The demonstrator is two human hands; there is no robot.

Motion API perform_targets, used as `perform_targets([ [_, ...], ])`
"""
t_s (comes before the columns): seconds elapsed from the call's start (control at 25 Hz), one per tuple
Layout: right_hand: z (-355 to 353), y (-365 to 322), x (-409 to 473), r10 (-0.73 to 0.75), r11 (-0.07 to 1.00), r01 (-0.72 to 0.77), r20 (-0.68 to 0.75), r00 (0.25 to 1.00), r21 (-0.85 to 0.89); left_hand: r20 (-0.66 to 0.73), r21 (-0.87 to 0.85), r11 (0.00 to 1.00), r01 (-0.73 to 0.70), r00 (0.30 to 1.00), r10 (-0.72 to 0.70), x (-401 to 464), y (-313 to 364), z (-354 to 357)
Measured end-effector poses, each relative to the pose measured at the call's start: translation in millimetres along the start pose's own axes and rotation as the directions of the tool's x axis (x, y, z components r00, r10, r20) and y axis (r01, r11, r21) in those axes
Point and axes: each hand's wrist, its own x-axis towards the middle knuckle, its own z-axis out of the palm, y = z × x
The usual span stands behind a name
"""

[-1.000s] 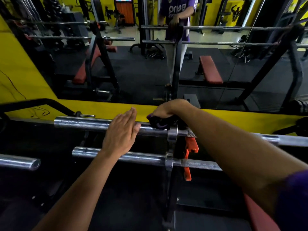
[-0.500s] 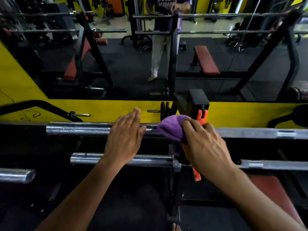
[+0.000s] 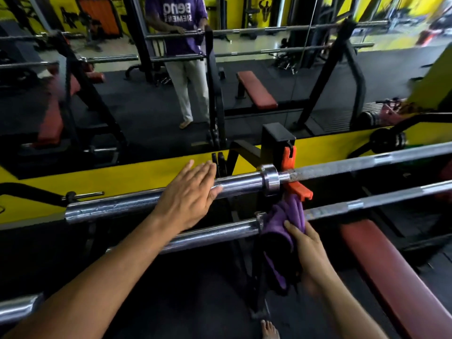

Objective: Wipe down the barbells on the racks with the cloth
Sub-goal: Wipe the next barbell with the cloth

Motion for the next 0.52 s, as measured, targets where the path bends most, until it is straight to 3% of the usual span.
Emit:
perform_targets([
  [0.04,6,12,6,0.146,0.938,-0.171,0.103,0.984,0.303,0.001,0.029,0.998,-0.053,0.999,0.053,2,-5,0],
  [0.08,15,18,11,0.180,0.829,-0.257,0.197,0.964,0.497,0.011,0.043,0.995,-0.088,0.996,0.088,3,-9,1],
  [0.16,39,16,26,0.115,0.683,-0.188,0.150,0.982,0.706,0.011,0.053,0.993,-0.109,0.994,0.109,3,-10,2],
  [0.32,91,-15,59,0.061,0.620,-0.113,0.095,0.994,0.777,-0.019,0.049,0.995,-0.091,0.996,0.092,1,-7,5],
  [0.52,105,-22,77,-0.015,0.659,-0.036,0.060,0.998,0.751,-0.038,0.083,0.994,-0.074,0.996,0.077,1,-5,7],
])
